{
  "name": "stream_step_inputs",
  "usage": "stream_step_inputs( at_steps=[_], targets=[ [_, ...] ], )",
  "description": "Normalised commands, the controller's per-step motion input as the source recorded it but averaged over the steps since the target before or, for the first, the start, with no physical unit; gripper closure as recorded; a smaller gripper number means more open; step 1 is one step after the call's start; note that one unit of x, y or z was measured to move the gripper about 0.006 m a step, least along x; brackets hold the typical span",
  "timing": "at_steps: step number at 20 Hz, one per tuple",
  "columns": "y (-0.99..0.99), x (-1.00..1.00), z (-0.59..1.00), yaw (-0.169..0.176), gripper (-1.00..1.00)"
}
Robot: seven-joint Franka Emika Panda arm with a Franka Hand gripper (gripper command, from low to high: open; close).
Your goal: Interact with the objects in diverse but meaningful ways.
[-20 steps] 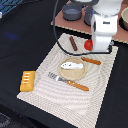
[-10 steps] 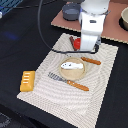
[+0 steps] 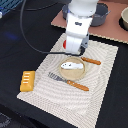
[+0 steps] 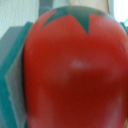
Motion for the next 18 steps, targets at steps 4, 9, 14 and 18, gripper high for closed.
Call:
stream_step_inputs(
  at_steps=[4, 9, 14, 18],
  targets=[
    [-0.22, -0.93, -0.24, -0.061, 1.0],
    [-0.17, -0.84, -0.37, -0.056, 1.0],
    [-0.07, -0.61, -0.33, -0.031, 1.0],
    [-0.01, -0.47, -0.3, -0.003, 1.0]
  ],
)
